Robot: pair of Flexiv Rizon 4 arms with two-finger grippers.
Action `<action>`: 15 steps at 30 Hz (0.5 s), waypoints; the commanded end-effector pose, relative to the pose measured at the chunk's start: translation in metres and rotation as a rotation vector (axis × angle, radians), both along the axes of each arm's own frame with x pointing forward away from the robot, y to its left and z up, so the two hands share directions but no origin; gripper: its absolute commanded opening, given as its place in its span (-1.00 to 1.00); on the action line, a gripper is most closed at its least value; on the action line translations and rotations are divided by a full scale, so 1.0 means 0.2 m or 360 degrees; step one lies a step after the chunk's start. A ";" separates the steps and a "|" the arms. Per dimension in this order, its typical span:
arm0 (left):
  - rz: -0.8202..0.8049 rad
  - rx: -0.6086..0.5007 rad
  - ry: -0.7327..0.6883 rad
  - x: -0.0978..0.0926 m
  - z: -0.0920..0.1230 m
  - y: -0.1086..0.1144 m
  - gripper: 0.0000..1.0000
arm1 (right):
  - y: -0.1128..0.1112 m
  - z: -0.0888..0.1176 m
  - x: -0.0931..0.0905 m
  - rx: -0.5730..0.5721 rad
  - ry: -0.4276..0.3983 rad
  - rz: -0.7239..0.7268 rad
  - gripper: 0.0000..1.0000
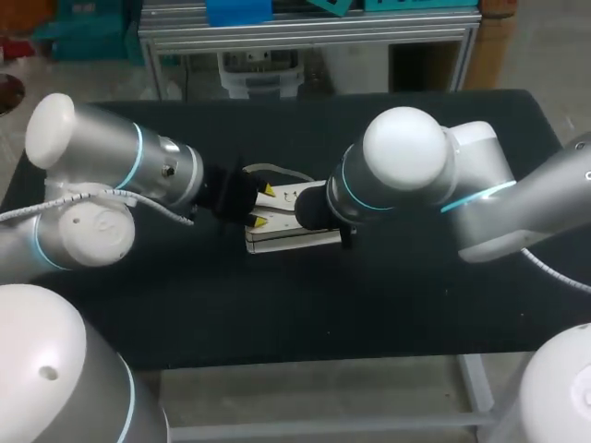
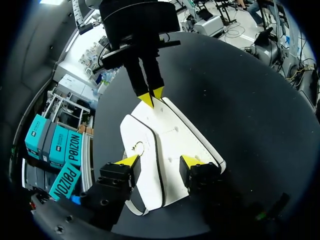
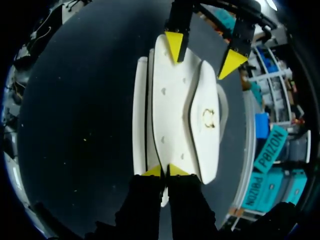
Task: Pick up the bag, open it, inspect its contents, close it, and place it on the opposite side
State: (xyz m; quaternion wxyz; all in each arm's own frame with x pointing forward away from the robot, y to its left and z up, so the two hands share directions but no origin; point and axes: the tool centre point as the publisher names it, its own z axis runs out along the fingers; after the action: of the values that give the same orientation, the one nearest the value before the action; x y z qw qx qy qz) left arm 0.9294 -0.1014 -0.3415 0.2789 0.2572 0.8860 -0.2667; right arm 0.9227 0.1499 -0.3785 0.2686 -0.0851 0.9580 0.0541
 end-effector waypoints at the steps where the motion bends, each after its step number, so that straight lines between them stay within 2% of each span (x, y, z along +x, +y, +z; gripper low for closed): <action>1: 0.0002 -0.0053 -0.0044 0.04 -0.04 -0.02 0.07 | 0.00 -0.01 0.00 0.0001 -0.0005 -0.0001 -1.00; 2: -0.0002 -0.0052 -0.0056 0.05 -0.05 -0.02 0.00 | 0.00 -0.01 0.00 0.0001 -0.0005 -0.0001 -1.00; 6: 0.0013 -0.0035 -0.0095 0.08 -0.07 -0.04 0.00 | 0.00 -0.01 0.00 0.0001 -0.0005 -0.0001 -1.00; 11: 0.0109 -0.0004 -0.0156 0.14 -0.10 -0.06 -0.13 | 0.00 -0.01 0.00 0.0001 -0.0005 -0.0001 -1.00; 15: 0.0164 0.0003 -0.0167 0.18 -0.10 -0.07 -0.33 | 0.00 -0.01 0.00 0.0001 -0.0005 -0.0001 -1.00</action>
State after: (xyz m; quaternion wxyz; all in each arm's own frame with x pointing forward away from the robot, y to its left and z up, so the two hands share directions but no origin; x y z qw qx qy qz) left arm 0.9589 -0.1073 -0.3549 0.3304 0.2332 0.8801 -0.2488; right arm 0.9230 0.1496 -0.3787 0.2686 -0.0849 0.9580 0.0534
